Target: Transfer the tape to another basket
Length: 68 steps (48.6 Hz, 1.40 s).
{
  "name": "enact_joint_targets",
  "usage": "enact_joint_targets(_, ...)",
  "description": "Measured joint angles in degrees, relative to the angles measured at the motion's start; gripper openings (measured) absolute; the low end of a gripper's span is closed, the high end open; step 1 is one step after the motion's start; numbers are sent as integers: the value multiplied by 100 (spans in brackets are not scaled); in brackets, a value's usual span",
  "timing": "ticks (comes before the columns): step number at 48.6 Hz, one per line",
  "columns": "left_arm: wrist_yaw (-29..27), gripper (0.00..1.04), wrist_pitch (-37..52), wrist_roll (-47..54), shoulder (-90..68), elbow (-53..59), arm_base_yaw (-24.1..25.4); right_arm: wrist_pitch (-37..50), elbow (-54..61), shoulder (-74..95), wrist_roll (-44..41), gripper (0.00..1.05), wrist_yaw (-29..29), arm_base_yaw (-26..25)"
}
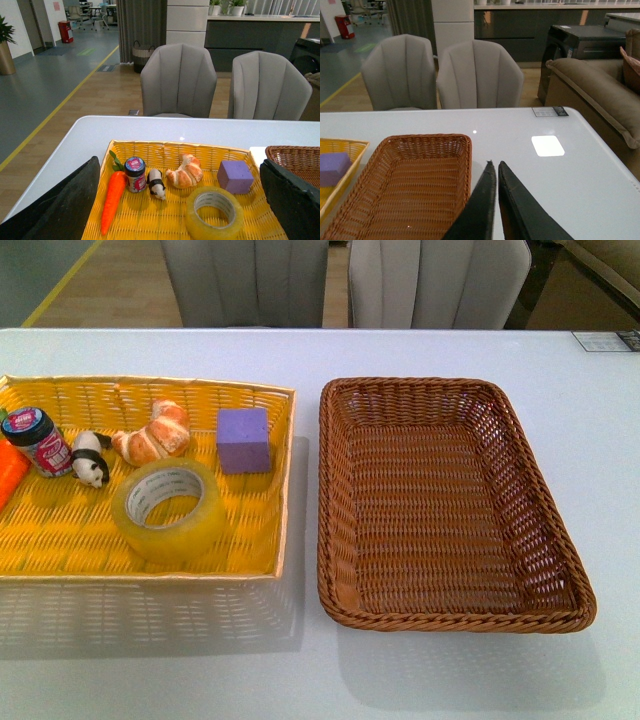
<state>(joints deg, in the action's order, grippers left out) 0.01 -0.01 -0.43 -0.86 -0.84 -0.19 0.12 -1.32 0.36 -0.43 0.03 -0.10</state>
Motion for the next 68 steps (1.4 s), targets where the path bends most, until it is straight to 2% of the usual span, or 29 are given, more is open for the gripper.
enact_joint_targets(12, 0, 96, 0, -2, 0, 0, 0, -2, 0, 0, 0, 46, 0, 0)
enact_joint_targets(16, 70, 96, -35, -59, -28, -13, 17, -2, 0, 0, 0, 65, 0, 0)
enact_joint_targets(18, 962, 96, -1137, -599, -601, -466, 297, -2, 0, 0, 0, 74, 2, 0)
enact_joint_targets(20, 1615, 96, -1893, -1213, -1434, -909, 391, -4, 0, 0, 0, 83, -13, 0)
enact_joint_targets(23, 1742, 96, -1917, -1932, -2430, -1215, 343, -2, 0, -4, 0, 96, -4, 2)
enact_joint_targets(29, 1491, 96, -570, -2262, -4041, -1606, 35, -4, 0, -4, 2, 96, 0, 2)
enact_joint_targets(35, 1025, 96, 1008, -2124, -6220, -2096, -214, -4, 0, -4, 2, 96, -2, 4)
enact_joint_targets(39, 807, 96, 1622, -1978, -7385, -2433, -282, -4, 0, -4, 2, 96, -2, 4)
enact_joint_targets(52, 350, 96, 2090, -1740, -10024, -3499, -487, -4, 0, -4, 2, 96, -2, 2)
enact_joint_targets(68, 79, 96, 1926, -1738, -11750, -4701, -673, -4, 0, -4, 2, 96, 0, 4)
